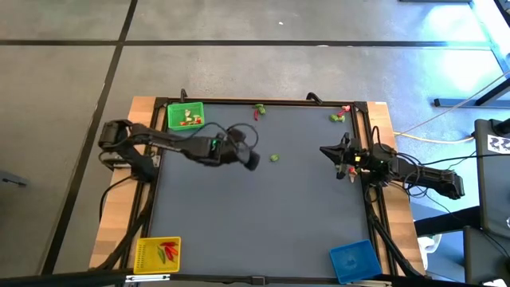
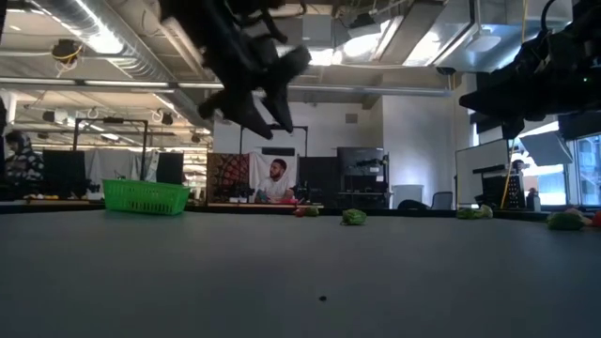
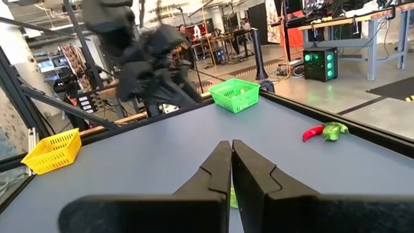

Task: Sort produce into baskets
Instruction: Put the red chili pepper into the yellow bin

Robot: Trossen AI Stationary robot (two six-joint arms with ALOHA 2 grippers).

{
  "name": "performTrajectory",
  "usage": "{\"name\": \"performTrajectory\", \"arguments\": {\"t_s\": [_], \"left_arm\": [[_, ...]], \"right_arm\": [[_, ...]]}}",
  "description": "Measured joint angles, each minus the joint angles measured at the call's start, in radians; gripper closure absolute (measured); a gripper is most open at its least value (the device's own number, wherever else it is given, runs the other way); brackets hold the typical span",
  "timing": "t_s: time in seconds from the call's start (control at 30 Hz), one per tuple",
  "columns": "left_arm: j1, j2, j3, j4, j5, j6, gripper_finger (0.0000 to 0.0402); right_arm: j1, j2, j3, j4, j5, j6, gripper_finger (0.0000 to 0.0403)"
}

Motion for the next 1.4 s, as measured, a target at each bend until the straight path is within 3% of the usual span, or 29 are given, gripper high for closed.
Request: {"name": "performTrajectory", "arguments": {"t_s": [0.2,0.5,0.73,0.87,1.17,1.4], "left_arm": [[0.134,0.078,0.000,0.130,0.054,0.029,0.0218],[0.225,0.153,0.000,0.140,0.048,0.020,0.0218],[0.303,0.241,0.005,0.341,0.131,0.072,0.0218],[0.357,0.305,0.067,0.326,0.211,0.105,0.0218],[0.452,0.435,0.281,0.152,0.243,0.202,0.0218],[0.523,0.510,0.389,0.081,0.331,0.249,0.0223]], "right_arm": [[0.000,0.000,0.000,0.000,0.008,0.000,0.0386],[0.000,0.000,0.000,-0.004,0.010,-0.026,0.0386],[0.000,0.000,0.000,-0.006,0.010,-0.026,0.0386],[0.000,0.000,0.000,-0.005,0.018,-0.026,0.0386],[0.000,0.000,0.000,-0.005,0.027,-0.051,0.0386],[0.000,0.000,0.000,-0.009,0.028,-0.052,0.0386]]}}
